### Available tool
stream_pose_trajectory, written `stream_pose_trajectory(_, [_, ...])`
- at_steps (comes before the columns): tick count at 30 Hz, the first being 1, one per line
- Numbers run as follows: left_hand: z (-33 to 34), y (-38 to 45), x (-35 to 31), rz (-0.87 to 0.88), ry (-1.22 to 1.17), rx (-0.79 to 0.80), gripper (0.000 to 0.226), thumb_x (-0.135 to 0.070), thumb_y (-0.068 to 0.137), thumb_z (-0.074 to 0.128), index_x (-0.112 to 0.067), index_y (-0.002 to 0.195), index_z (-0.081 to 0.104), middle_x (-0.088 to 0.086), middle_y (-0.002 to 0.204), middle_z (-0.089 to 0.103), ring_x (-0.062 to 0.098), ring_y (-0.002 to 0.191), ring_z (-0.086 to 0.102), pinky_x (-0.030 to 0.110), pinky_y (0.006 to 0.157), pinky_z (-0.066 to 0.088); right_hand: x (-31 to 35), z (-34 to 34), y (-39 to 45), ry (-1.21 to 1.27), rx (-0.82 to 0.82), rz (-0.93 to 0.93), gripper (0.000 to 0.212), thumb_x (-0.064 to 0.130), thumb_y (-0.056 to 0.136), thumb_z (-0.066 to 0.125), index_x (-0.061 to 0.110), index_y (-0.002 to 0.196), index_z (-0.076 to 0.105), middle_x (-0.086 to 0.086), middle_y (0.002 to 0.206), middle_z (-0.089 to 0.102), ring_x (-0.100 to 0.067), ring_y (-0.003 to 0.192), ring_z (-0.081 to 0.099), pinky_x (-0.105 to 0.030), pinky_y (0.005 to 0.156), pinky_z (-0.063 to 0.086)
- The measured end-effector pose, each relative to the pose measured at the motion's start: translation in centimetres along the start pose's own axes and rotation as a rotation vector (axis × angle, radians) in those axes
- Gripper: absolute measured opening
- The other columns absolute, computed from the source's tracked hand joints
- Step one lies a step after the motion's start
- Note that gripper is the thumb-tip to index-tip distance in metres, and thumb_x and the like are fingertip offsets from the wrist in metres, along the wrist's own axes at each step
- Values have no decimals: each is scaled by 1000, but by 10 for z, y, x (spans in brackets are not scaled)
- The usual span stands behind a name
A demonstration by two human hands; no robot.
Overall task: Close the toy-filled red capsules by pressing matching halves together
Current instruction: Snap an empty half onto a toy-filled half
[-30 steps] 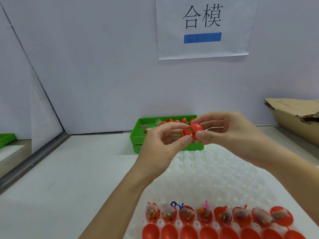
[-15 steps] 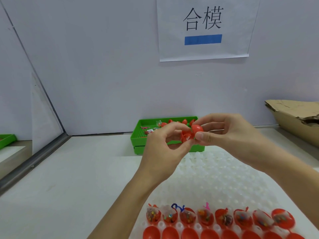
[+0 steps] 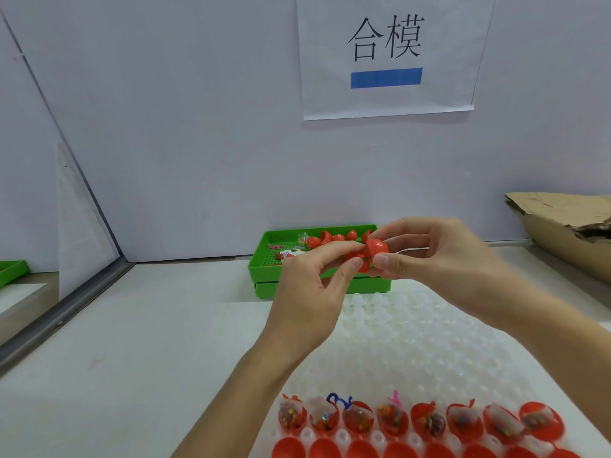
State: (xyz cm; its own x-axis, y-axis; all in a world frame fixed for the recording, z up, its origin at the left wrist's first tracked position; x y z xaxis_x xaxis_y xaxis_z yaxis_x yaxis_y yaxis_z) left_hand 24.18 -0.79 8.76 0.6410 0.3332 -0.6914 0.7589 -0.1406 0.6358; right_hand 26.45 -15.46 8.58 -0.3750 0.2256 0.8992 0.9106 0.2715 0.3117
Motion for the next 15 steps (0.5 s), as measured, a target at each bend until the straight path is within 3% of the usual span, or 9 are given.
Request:
stream_pose_trajectory(2, [0, 0, -1, 15, 11, -11, 23, -15, 96, 61, -20, 116, 71, -15, 105, 72, 1, 100, 68, 22, 84, 57, 0, 0, 0, 2, 0, 2, 28, 31, 72, 78, 25, 98, 74, 5, 90, 78, -12, 84, 76, -29, 79, 56])
stream_pose_trajectory(4, [0, 0, -3, 16, 11, -14, 22, -13, 96, 63, -23, 114, 69, -18, 103, 72, -2, 99, 68, 19, 84, 56, 0, 1, -1, 1, 1, 3, 26, 29, 73, 78, 24, 98, 74, 6, 89, 78, -11, 83, 76, -25, 77, 56])
stream_pose_trajectory(7, [-2, 1, -3, 6, 5, -21, 16, -13, 94, 66, -27, 100, 65, -19, 95, 72, -5, 94, 68, 15, 79, 55, 0, 1, -1, -8, 1, 0, 29, 33, 70, 78, 25, 98, 74, 7, 88, 78, -10, 82, 76, -21, 72, 56])
stream_pose_trajectory(11, [-3, 0, -5, 14, 13, -34, 10, -11, 91, 70, -18, 96, 74, -13, 92, 74, 0, 92, 70, 23, 78, 59, 1, 2, -1, -26, 0, -13, 32, 36, 66, 79, 28, 96, 75, 8, 89, 78, -10, 81, 76, -24, 73, 58])
stream_pose_trajectory(15, [-8, 0, -6, 19, 15, -78, 12, -8, 86, 75, -13, 96, 79, -8, 89, 77, 3, 88, 71, 21, 79, 58, 4, 4, -1, -32, -5, -50, 33, 34, 64, 80, 27, 95, 75, 9, 87, 78, -10, 81, 76, -18, 69, 58])
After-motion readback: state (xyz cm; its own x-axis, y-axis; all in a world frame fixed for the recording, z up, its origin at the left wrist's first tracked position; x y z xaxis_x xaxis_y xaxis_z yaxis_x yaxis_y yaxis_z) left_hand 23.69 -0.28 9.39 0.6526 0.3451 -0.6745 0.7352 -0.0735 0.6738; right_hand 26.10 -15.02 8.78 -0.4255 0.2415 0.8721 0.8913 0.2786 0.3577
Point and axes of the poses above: each hand's wrist, its own y-axis towards the middle knuckle, its own z-axis out of the palm, x = y × z, the point moved 10 cm from there along y, towards the middle knuckle
